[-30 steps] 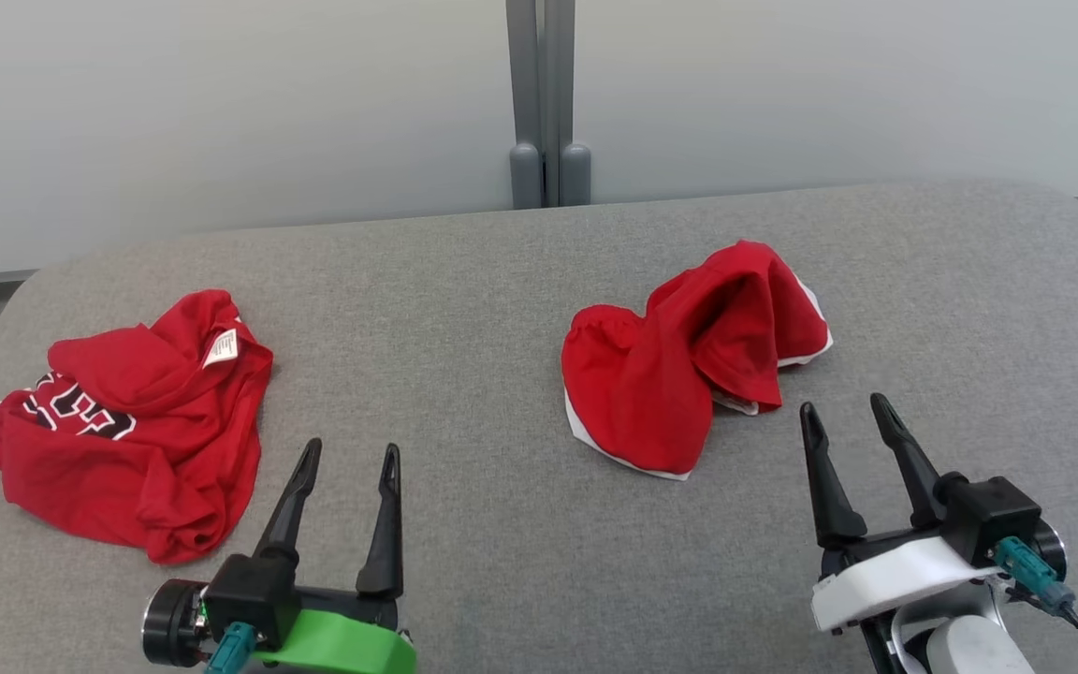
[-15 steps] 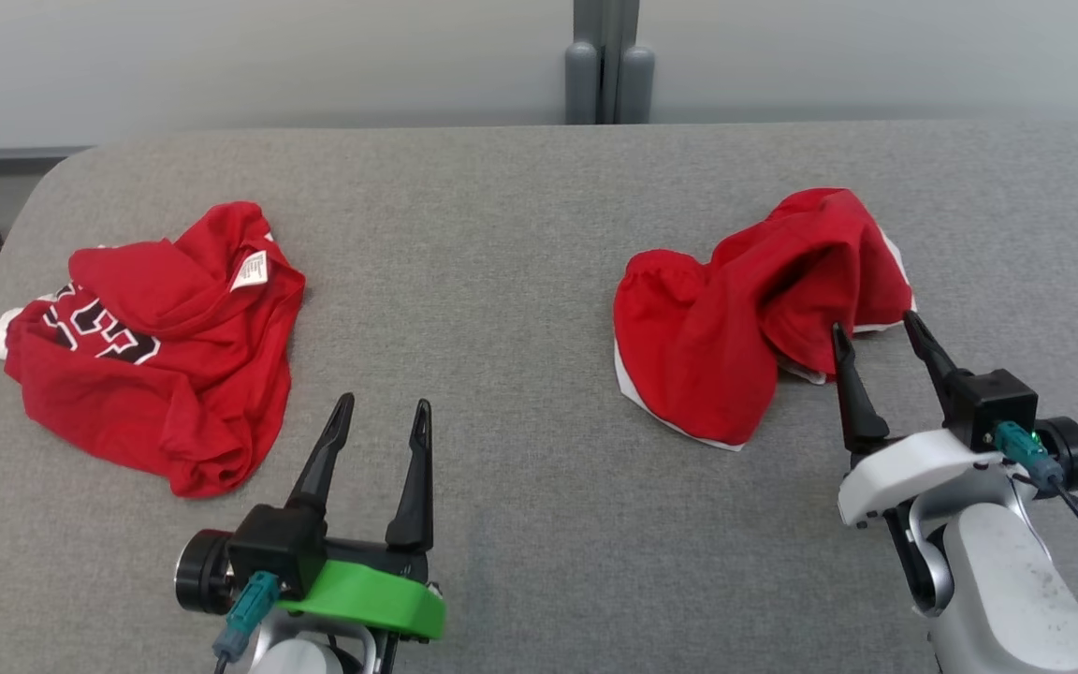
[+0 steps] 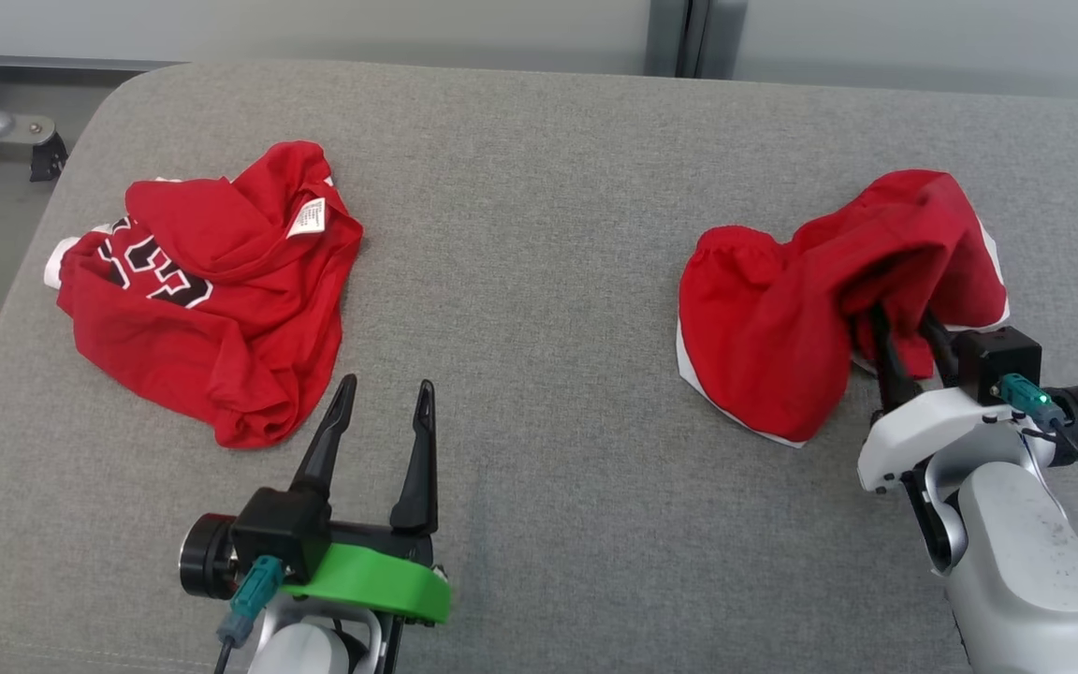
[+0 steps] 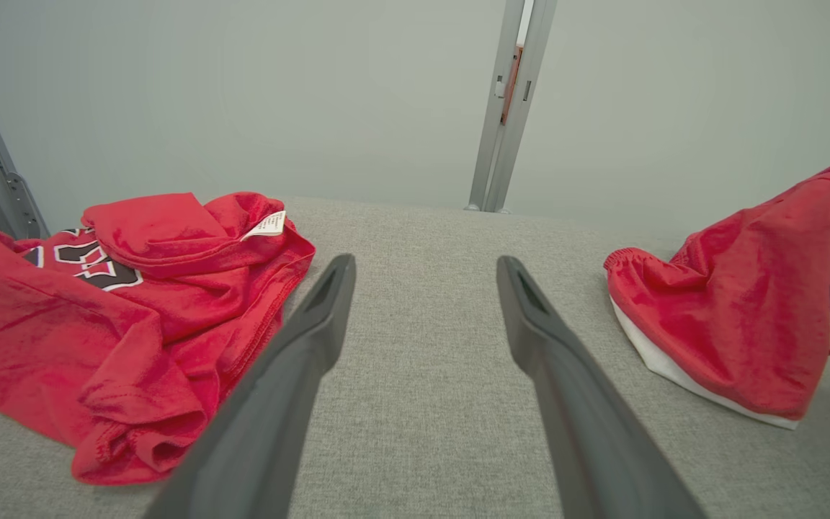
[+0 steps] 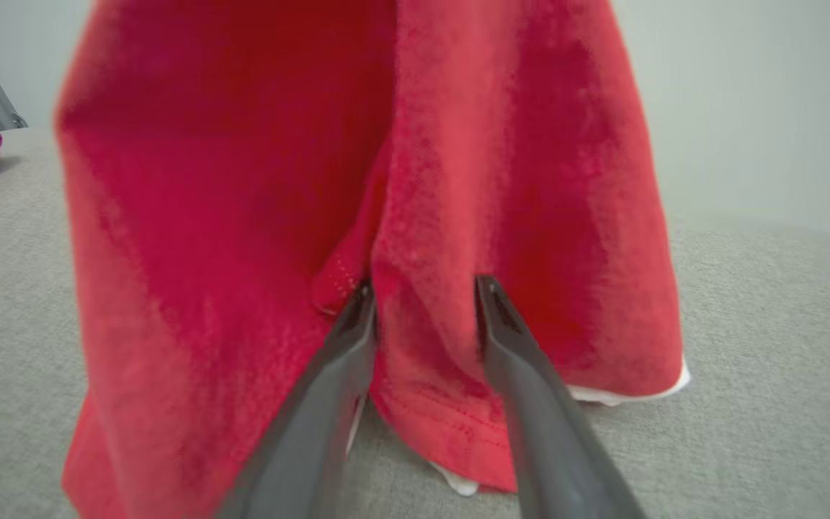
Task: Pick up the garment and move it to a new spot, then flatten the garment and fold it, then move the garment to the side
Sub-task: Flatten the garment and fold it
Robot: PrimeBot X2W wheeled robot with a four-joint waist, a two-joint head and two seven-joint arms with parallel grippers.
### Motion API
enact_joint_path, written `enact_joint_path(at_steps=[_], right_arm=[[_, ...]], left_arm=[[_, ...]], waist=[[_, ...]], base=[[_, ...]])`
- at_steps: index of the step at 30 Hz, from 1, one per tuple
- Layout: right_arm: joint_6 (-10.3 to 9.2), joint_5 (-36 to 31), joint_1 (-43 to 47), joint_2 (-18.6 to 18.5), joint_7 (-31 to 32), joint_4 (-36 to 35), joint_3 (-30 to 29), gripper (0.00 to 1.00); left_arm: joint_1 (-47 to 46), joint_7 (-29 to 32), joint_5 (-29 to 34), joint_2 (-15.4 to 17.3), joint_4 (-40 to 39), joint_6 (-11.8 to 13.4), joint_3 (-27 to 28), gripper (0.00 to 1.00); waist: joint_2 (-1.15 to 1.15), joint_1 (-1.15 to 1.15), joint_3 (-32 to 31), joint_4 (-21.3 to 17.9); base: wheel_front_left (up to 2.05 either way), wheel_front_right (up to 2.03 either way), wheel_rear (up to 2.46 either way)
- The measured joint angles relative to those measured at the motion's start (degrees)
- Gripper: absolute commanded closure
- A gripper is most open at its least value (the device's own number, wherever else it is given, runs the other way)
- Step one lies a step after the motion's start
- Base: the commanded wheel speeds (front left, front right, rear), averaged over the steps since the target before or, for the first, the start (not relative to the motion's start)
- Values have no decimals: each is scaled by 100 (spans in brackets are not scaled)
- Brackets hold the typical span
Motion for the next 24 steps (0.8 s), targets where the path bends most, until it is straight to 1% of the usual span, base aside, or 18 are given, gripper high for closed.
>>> enact_joint_path(at_steps=[5, 11, 16, 19, 21, 24], right_arm=[[0, -91, -5, -207, 1, -54, 44, 100], [0, -297, 38, -691, 0, -439, -35, 100], [1, -422, 41, -1137, 22, -743, 178, 100], [0, -386, -40, -1430, 264, -873, 316, 100], [1, -293, -164, -1684, 672, -993, 538, 100], [1, 2, -274, -1916, 1293, -1149, 873, 100]], left_arm=[[2, 0, -65, 0, 33, 1, -29, 0], [86, 0, -183, -1, 41, 53, -49, 0], [239, 1, -260, -3, 58, 82, -103, 0], [275, 0, -278, -3, 48, 86, -176, 0], [278, 0, -294, -4, 29, 90, -189, 0], [282, 0, -302, -4, 24, 102, -185, 0]], waist=[[0, 0, -113, -79], [0, 0, -389, -207], [0, 0, -653, -297], [0, 0, -770, -311], [0, 0, -815, -266], [0, 0, -814, -175]], base=[[0, 0, 0], [0, 0, 0], [0, 0, 0], [0, 0, 0], [0, 0, 0], [0, 0, 0]])
